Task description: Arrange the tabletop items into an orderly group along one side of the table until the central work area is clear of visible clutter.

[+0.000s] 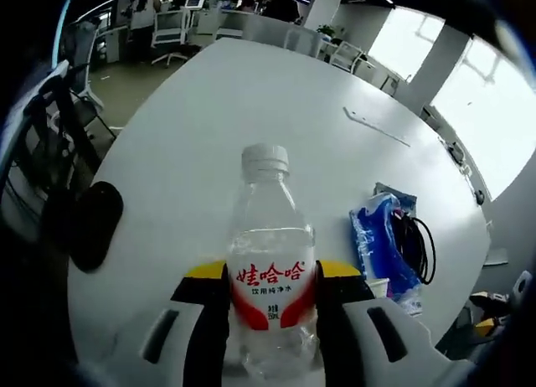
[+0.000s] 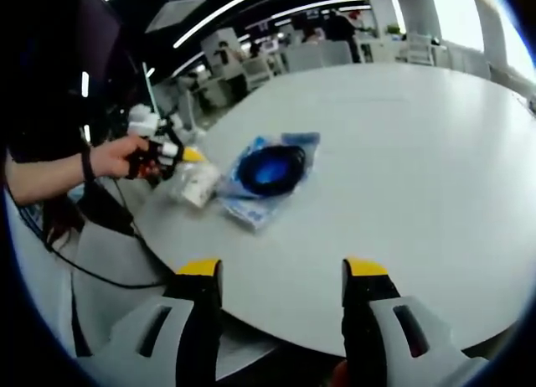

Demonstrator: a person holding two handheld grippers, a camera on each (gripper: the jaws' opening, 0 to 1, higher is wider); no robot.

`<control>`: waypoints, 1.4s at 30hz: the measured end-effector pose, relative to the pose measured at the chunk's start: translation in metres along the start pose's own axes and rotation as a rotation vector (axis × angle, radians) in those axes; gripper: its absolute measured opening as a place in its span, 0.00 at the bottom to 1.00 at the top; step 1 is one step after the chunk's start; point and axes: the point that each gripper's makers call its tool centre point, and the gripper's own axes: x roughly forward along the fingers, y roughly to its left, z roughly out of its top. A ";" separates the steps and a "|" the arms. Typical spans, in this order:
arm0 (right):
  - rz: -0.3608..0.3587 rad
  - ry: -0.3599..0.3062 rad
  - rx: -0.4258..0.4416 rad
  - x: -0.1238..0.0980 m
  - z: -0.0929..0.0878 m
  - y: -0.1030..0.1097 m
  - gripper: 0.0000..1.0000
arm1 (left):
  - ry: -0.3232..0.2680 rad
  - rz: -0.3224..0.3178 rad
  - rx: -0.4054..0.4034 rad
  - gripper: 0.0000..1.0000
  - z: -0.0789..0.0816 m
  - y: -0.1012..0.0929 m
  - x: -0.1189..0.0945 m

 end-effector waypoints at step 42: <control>0.017 -0.029 -0.002 -0.006 -0.005 0.007 0.55 | -0.187 -0.028 0.243 0.38 -0.021 -0.014 -0.054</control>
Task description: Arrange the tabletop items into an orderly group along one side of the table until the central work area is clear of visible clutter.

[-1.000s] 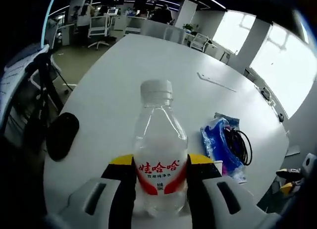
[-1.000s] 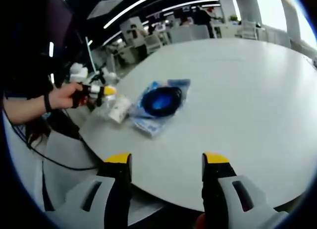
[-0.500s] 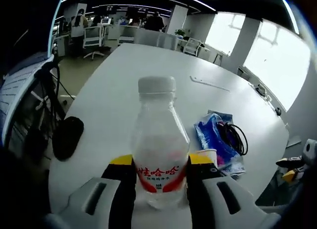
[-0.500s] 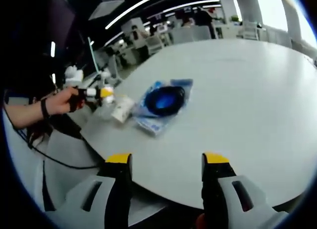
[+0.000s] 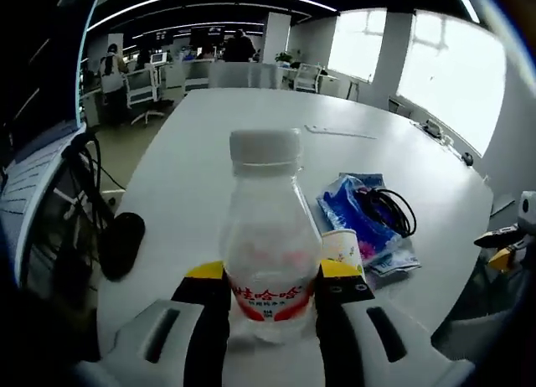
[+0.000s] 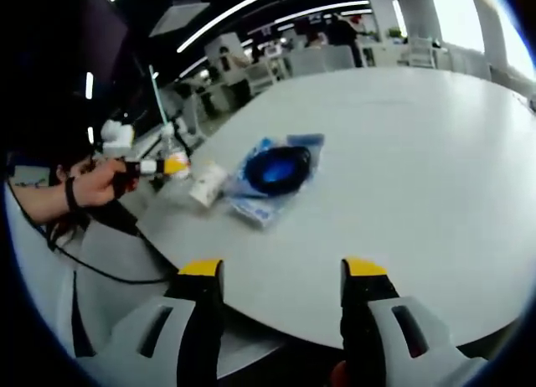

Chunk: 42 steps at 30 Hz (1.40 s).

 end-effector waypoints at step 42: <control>0.002 -0.003 0.000 -0.008 -0.010 0.007 0.54 | -0.008 0.058 0.077 0.38 -0.023 0.001 -0.011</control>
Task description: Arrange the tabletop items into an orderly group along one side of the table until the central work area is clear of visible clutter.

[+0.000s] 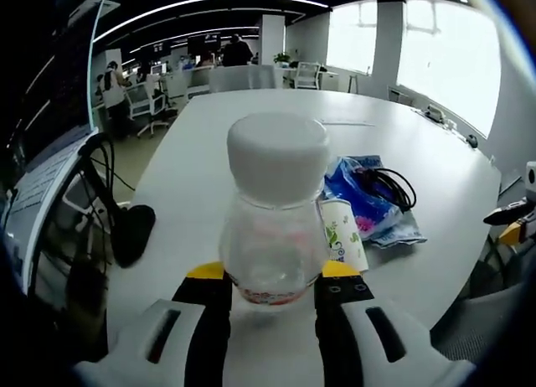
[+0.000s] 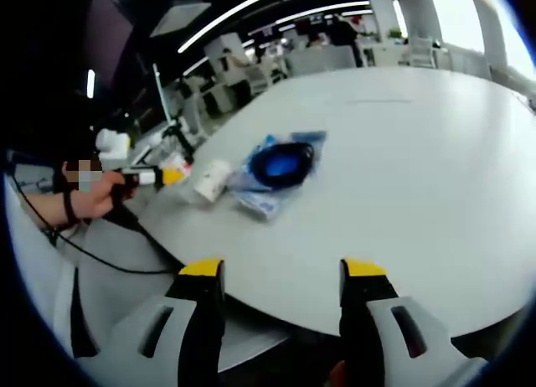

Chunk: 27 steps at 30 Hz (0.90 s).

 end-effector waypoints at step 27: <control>-0.004 -0.007 -0.004 0.010 0.012 0.000 0.54 | -0.035 0.145 -0.153 0.38 0.055 0.031 0.056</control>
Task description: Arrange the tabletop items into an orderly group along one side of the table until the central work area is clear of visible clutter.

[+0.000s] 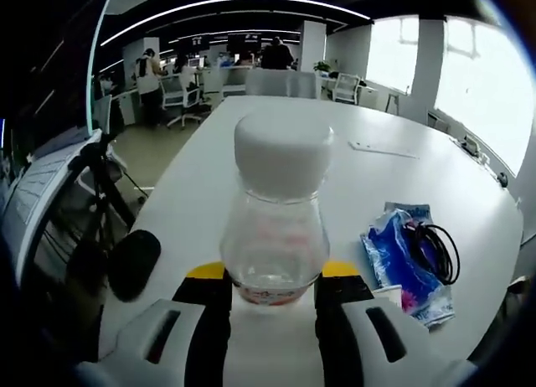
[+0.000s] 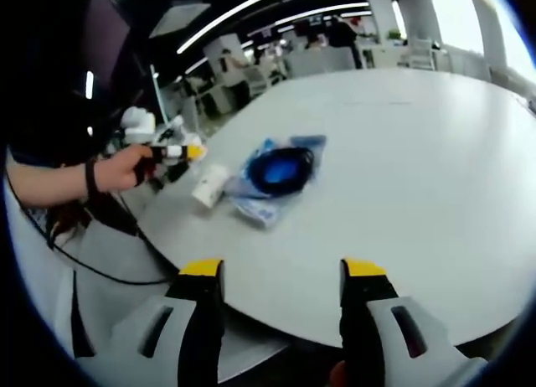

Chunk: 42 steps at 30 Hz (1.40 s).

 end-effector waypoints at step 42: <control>0.005 0.019 0.014 0.002 -0.003 -0.009 0.53 | -0.015 -0.035 -0.122 0.39 0.032 -0.001 0.014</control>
